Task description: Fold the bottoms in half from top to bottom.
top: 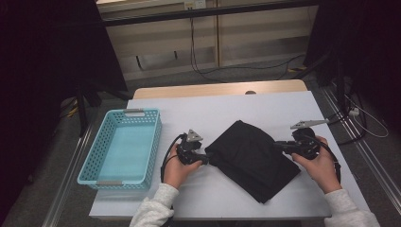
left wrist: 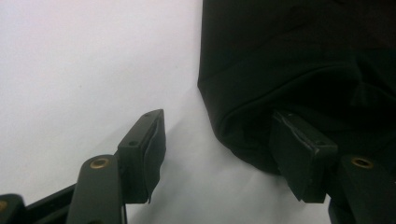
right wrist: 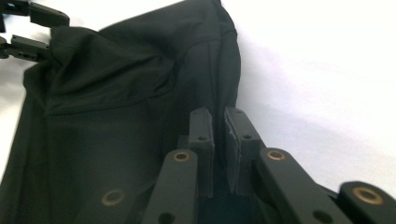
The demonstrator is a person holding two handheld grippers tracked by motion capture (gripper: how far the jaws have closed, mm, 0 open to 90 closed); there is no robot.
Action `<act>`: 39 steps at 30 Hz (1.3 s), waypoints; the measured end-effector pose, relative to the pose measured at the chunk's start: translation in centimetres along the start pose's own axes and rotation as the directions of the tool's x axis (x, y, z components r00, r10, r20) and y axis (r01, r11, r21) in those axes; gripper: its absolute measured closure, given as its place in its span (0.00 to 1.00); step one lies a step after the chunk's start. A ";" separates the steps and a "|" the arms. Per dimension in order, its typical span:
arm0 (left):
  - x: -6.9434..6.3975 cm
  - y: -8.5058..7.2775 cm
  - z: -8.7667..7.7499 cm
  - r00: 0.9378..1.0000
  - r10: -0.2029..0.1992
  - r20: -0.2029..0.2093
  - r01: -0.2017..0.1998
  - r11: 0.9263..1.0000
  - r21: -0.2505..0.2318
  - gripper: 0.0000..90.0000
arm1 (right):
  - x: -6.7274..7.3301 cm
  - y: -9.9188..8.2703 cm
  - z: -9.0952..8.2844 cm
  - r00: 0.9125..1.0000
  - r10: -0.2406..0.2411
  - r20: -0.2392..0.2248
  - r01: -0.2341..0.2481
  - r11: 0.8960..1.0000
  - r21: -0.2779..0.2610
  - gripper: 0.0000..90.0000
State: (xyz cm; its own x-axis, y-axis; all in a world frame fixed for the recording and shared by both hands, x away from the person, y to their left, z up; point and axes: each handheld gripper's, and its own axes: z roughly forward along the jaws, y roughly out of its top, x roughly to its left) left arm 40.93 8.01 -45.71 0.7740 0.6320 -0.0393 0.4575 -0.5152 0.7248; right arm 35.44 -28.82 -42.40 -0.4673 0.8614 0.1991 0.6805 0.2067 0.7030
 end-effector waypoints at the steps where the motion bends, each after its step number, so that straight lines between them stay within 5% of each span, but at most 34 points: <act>1: 0.0 0.0 0.2 1.000 -0.006 -0.001 0.006 1.000 0.000 0.41 | 0.0 0.0 0.0 1.000 0.000 0.000 0.000 1.000 0.000 0.91; 13: -0.9 0.6 0.4 0.998 -0.047 0.036 0.046 0.998 0.045 0.82 | 0.2 -0.3 -0.1 1.000 0.004 -0.021 -0.004 1.000 -0.003 0.91; 19: -1.3 1.0 0.2 0.999 -0.043 -0.004 0.044 0.997 0.068 0.95 | 0.8 -0.5 -0.4 0.999 -0.001 -0.038 0.001 1.000 0.013 0.91; 31: -1.0 0.9 -0.1 1.000 -0.028 -0.012 0.029 0.998 0.053 0.92 | 0.7 -2.1 -3.4 0.996 0.063 -0.062 -0.063 0.998 -0.002 0.92; 35: -0.7 0.9 -0.4 1.000 -0.020 -0.014 0.020 0.999 0.025 0.77 | 0.5 -3.4 -3.3 0.994 0.089 -0.060 -0.087 0.995 0.042 0.91; 36: -0.4 0.9 -0.6 0.999 -0.032 -0.021 0.032 0.999 0.007 0.61 | 0.4 -3.8 -3.0 0.993 0.104 -0.063 -0.100 0.993 0.058 0.91; 39: -0.2 1.0 -0.9 0.999 -0.038 -0.017 0.038 0.999 -0.003 0.56 | 0.5 -3.9 -2.7 0.994 0.099 -0.053 -0.095 0.993 0.068 0.91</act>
State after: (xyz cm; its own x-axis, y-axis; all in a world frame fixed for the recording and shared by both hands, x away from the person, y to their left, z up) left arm 40.87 7.91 -44.34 0.7485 0.6609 -0.0553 0.4854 -0.4890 0.7248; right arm 31.03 -30.51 -43.17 -0.4270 0.8519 0.3031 0.7584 0.1549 0.6331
